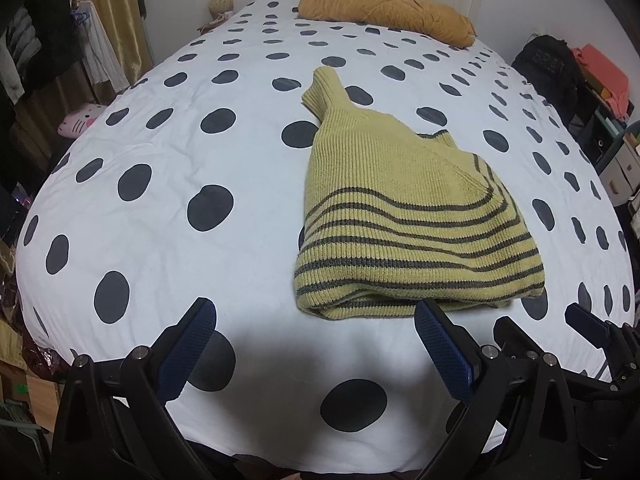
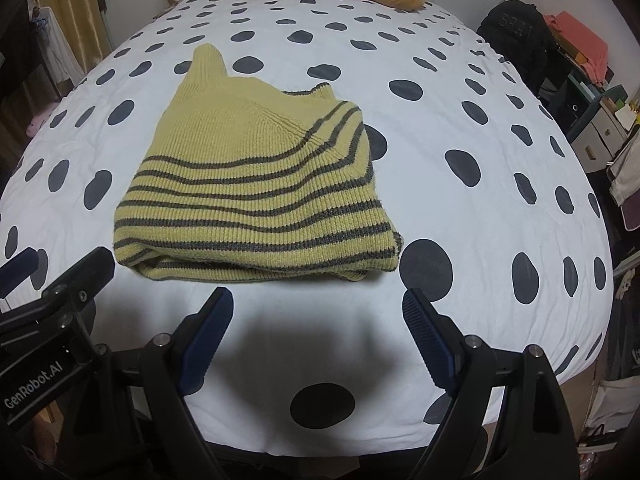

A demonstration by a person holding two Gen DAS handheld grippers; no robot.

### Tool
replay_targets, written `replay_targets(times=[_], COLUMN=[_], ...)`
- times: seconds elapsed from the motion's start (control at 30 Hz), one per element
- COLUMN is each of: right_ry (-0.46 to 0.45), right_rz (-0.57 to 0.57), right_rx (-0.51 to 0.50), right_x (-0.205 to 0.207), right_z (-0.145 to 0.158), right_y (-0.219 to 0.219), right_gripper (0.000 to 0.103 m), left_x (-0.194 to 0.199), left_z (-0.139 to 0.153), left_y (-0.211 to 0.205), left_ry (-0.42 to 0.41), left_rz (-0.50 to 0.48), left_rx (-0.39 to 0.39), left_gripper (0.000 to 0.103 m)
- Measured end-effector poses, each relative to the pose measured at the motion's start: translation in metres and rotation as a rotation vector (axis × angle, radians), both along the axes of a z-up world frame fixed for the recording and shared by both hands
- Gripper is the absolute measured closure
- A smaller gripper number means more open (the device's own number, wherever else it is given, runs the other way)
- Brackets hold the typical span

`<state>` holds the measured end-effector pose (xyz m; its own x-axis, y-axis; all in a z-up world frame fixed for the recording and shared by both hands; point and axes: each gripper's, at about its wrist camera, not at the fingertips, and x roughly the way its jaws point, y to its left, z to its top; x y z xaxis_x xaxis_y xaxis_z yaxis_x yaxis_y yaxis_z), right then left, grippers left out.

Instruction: Fold large clothes

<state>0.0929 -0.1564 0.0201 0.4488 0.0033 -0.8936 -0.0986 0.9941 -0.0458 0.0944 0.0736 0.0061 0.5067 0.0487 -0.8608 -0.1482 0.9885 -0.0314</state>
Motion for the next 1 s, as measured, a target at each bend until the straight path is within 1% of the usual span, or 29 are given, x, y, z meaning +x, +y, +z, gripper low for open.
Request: replay_targets(times=[0.2,0.4,0.53,1.0], right_ry=[0.003,0.000,0.002,-0.004], right_rz=[-0.009,-0.011,-0.005,-0.009], right_rx=[0.009,0.007,0.011,0.003], right_x=[-0.001,-0.003,-0.007,-0.013], right_z=[-0.001,0.000,0.000,0.002], right_y=[-0.001,-0.002,-0.001,0.000], right_gripper=[0.016,0.016,0.016,0.016], left_x=[-0.001,-0.006,-0.007,-0.013], left_z=[0.001,0.004,0.004,0.006], left_y=[-0.003,-0.006,-0.006,-0.007], left_ry=[0.000,-0.020,-0.020,-0.027], left_rz=[-0.006,-0.019,-0.030,-0.041], left_rx=[0.003,0.004,-0.014,-0.018], left_gripper=[0.003,0.003,0.003,0.003])
